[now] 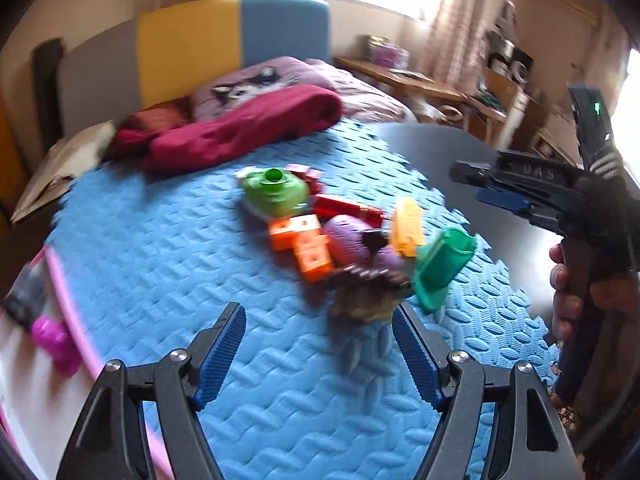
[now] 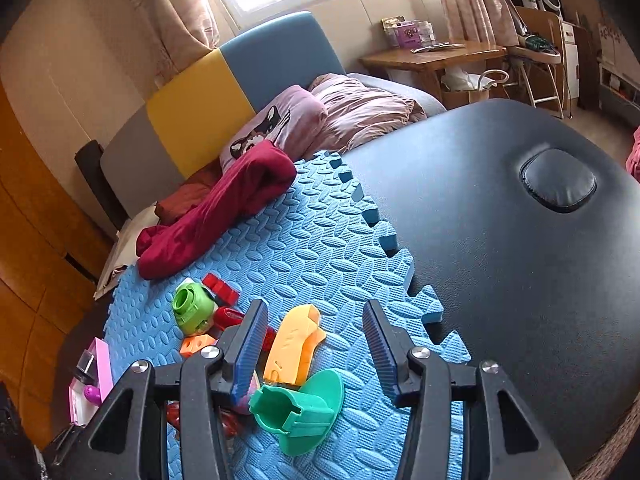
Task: Organize rigid objects
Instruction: 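Grasp the brown wooden massager by its cap with the left gripper, then carry the massager into the tray with the left gripper while the right gripper grasps the green cup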
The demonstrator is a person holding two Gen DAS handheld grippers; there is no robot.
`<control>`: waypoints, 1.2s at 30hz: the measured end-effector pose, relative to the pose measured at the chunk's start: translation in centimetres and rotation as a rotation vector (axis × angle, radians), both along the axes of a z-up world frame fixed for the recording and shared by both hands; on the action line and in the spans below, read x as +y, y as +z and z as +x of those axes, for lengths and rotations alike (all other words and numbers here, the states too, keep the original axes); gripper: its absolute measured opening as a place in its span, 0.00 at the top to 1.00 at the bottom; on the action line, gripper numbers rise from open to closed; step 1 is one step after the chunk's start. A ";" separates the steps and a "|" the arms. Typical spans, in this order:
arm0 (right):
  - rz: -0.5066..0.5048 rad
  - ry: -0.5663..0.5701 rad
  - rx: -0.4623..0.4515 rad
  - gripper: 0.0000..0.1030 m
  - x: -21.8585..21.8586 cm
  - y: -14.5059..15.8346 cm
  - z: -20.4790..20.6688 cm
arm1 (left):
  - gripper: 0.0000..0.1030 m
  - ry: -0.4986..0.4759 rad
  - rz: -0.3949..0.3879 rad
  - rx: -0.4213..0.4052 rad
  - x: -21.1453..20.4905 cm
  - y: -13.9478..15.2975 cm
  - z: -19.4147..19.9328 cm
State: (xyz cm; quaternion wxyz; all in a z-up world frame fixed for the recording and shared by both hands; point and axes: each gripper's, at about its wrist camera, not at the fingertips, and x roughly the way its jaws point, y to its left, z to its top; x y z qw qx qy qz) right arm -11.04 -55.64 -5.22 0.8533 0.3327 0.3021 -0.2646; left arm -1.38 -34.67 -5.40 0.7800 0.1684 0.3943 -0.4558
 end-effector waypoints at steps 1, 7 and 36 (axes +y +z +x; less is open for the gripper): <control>0.004 0.003 -0.001 0.52 0.0 0.0 0.1 | 0.25 -0.019 0.013 -0.001 -0.8 -0.3 -0.1; 0.014 0.013 -0.006 0.52 -0.1 -0.1 0.2 | 0.19 -0.067 0.057 0.002 -4.3 -2.0 0.0; 0.097 0.126 0.018 0.51 0.7 -1.5 1.8 | 0.36 0.092 -0.070 0.125 6.5 -2.8 -0.3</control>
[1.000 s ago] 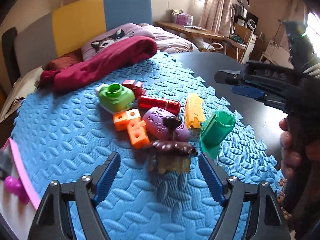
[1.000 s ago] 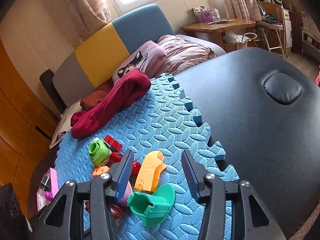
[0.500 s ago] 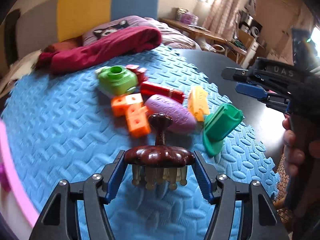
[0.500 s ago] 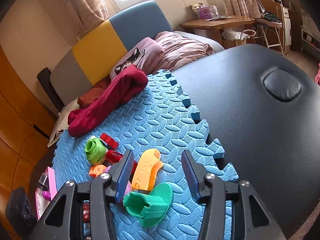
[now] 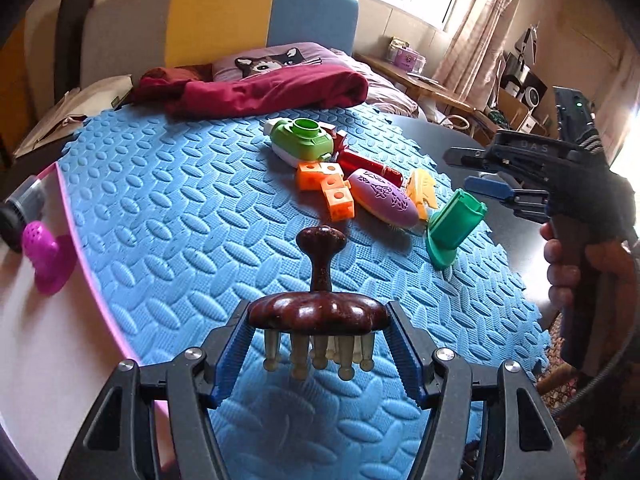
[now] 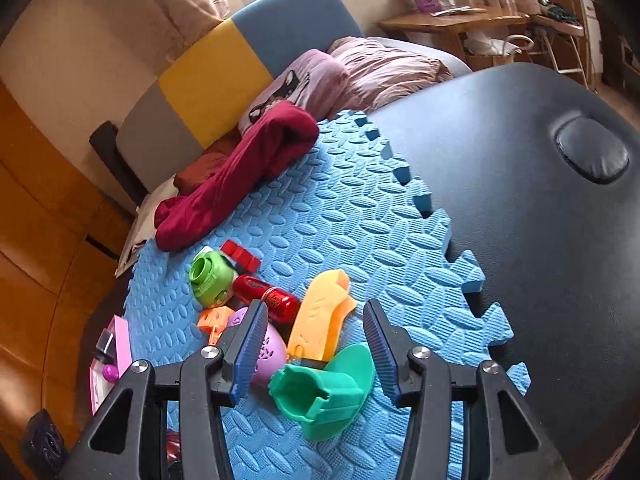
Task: Organize rigid objects
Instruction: 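Carry the massager into the tray with the left gripper while the right gripper grasps the green cup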
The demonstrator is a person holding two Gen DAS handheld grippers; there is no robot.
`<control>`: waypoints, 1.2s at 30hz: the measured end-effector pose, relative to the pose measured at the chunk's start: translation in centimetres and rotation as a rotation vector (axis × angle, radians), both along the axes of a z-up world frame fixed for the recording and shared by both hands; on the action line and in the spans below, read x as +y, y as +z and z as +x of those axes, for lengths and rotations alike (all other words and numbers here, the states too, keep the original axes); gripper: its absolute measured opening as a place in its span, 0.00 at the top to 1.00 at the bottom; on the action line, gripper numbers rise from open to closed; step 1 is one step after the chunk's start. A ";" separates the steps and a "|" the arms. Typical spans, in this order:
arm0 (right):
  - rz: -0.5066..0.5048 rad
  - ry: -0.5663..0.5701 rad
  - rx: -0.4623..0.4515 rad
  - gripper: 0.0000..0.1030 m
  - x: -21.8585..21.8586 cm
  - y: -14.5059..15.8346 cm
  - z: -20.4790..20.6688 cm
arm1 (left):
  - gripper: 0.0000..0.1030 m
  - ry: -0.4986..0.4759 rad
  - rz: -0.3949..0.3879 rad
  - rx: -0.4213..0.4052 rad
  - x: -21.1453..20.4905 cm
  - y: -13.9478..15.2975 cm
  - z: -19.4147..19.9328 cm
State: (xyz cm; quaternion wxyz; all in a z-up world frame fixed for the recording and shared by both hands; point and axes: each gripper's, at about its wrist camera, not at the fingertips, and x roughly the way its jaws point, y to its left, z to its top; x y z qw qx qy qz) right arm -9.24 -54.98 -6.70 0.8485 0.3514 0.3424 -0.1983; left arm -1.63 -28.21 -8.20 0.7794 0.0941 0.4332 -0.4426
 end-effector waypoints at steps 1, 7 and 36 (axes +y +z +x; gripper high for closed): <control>-0.008 0.017 0.000 0.51 0.3 0.1 0.2 | 0.36 0.000 -0.004 -0.001 0.2 0.1 0.0; -0.007 0.114 0.016 0.38 1.9 0.0 1.1 | 0.36 0.009 -0.025 -0.021 1.7 1.1 -0.5; -0.214 0.093 0.306 0.70 4.1 -2.6 1.7 | 0.36 0.583 -0.090 0.075 19.7 0.9 11.2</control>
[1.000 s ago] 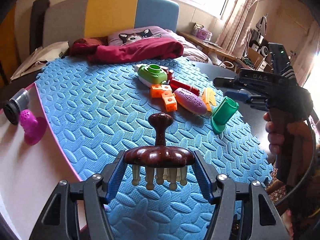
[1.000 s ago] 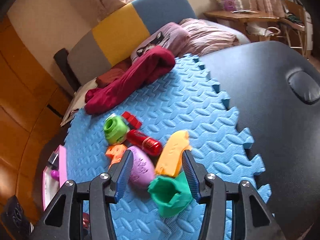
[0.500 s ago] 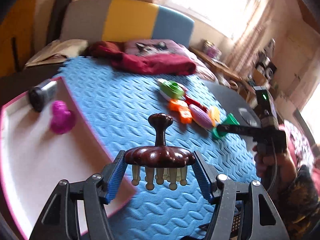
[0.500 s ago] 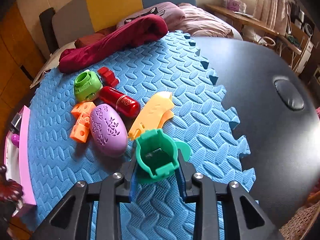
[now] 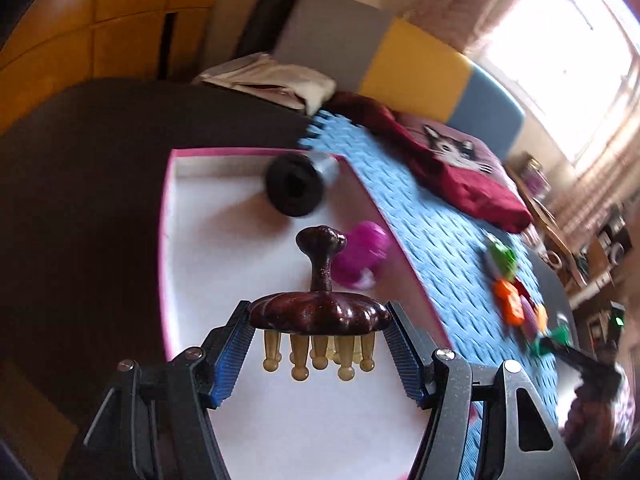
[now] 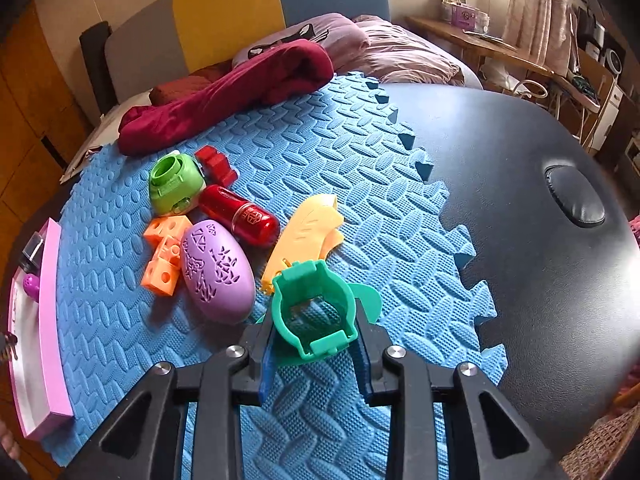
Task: Organize rigid objects
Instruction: 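Carry the massager into the tray with the left gripper while the right gripper grasps the green cup, then release the massager in the tray while the right gripper carries the green cup there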
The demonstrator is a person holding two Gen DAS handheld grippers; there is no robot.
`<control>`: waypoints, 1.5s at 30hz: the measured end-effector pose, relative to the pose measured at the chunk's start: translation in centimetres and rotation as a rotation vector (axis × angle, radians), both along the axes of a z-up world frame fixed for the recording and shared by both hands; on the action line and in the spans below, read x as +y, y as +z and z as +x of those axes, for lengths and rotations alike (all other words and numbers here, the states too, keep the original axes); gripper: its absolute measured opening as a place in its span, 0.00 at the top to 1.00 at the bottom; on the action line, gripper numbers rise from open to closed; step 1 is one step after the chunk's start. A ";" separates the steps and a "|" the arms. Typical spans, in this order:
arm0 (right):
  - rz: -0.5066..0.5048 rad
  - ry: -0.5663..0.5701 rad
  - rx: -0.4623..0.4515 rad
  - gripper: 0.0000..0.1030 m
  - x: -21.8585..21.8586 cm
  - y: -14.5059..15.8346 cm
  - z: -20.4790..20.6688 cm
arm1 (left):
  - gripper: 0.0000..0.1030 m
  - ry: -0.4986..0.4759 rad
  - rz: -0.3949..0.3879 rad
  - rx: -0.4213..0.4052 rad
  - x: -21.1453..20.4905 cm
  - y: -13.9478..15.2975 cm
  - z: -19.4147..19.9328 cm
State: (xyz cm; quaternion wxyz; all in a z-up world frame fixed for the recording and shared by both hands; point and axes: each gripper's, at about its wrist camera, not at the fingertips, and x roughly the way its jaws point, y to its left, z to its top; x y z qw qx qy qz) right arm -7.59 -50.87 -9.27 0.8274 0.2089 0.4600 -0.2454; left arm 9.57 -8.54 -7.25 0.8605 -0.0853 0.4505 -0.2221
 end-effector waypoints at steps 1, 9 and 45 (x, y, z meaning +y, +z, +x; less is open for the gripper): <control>-0.004 0.001 0.001 0.70 0.0 0.0 0.0 | 0.36 0.013 0.004 0.002 0.1 -0.1 0.6; -0.020 -0.001 0.005 0.70 0.0 0.0 0.0 | 0.36 0.075 -0.027 0.074 -1.0 -1.5 5.2; -0.086 0.107 -0.196 0.70 2.7 4.1 -0.5 | 0.17 0.070 0.169 -0.121 -0.3 1.9 -2.9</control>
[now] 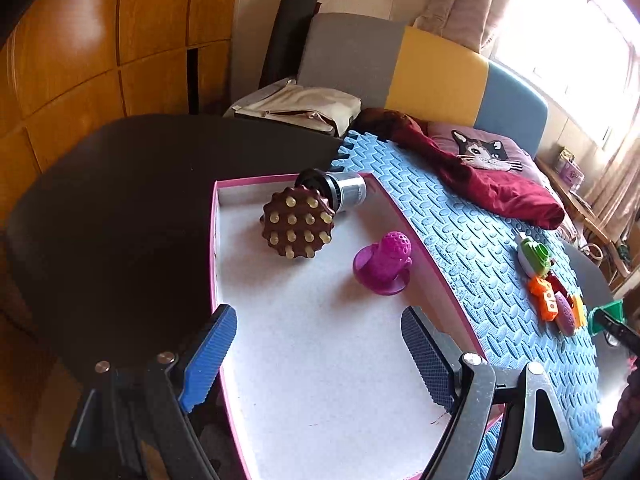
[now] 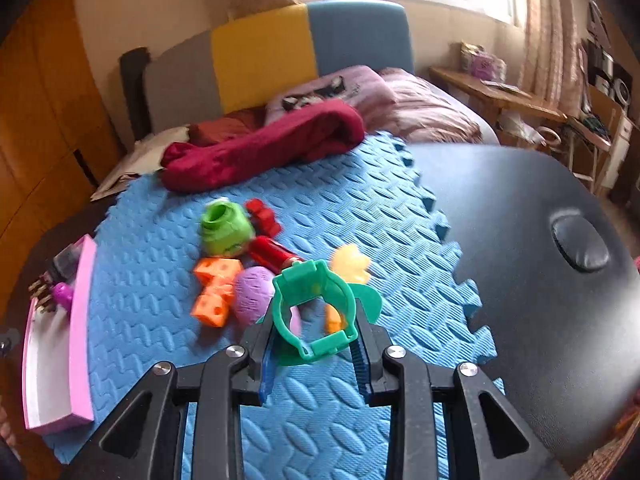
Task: Organize rigid objects
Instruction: 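Release the massager in the tray while the right gripper carries the green cup there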
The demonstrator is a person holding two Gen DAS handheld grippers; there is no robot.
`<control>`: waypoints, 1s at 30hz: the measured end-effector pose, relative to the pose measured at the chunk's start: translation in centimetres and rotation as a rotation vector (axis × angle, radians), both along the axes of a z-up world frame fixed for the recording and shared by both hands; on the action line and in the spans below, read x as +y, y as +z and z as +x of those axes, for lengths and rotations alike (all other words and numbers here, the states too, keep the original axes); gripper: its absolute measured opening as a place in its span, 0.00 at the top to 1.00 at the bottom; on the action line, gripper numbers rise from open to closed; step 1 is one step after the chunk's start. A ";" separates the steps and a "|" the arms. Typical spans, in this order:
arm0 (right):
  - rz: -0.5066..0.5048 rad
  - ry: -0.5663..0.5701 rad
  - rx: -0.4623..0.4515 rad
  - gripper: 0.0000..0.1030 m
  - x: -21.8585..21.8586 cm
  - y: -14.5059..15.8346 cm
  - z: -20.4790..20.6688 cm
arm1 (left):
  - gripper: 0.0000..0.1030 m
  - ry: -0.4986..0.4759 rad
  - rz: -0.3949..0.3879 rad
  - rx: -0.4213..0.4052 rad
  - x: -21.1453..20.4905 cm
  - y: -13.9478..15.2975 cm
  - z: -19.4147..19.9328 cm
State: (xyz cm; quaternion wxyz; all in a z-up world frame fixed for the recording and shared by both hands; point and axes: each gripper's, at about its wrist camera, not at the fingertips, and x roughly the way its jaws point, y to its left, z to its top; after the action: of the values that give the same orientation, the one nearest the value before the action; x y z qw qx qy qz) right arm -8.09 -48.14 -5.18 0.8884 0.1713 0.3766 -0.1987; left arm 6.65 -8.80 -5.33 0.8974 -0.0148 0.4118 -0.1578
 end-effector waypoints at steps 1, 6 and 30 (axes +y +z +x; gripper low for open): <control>0.003 0.023 -0.009 0.70 0.7 0.4 0.2 | 0.17 0.001 0.001 -0.001 0.0 0.0 0.0; 0.019 0.190 -0.051 0.70 5.7 2.5 2.1 | 0.17 0.013 -0.008 0.004 0.6 0.1 -0.2; -0.059 0.769 0.191 0.68 25.7 -4.2 16.7 | 0.17 0.133 -0.050 0.016 5.8 -0.6 0.4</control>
State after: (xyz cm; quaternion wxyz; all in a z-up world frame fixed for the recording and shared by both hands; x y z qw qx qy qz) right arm 8.63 -22.45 -9.36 0.8635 -0.0270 0.4885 0.1228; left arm 7.01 -3.00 -5.95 0.9020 -0.0659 0.4128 -0.1082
